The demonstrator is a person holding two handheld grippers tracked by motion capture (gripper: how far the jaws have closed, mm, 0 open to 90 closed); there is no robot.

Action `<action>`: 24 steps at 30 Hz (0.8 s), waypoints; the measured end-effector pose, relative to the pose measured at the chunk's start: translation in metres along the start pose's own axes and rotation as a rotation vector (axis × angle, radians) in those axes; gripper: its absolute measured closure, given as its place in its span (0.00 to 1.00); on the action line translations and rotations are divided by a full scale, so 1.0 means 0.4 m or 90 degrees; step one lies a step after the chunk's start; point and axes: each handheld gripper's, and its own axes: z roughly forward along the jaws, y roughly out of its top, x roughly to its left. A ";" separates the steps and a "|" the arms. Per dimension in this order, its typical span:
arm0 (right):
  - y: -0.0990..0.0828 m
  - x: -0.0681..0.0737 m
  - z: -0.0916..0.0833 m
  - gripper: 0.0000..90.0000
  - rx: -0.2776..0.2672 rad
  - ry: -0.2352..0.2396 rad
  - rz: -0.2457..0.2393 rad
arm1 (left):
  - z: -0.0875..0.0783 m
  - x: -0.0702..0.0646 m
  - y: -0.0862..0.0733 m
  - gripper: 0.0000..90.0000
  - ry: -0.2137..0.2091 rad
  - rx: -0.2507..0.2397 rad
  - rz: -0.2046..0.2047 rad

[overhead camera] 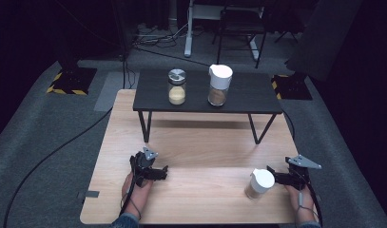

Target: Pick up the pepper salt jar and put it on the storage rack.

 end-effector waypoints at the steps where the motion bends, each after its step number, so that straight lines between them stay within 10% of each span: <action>1: -0.001 -0.001 0.001 0.05 0.003 0.000 0.001 | 0.000 0.000 0.000 0.02 0.000 0.000 0.000; 24: 0.026 -0.002 0.031 0.05 0.097 -0.007 0.024 | 0.000 0.000 0.000 0.02 0.000 0.000 0.000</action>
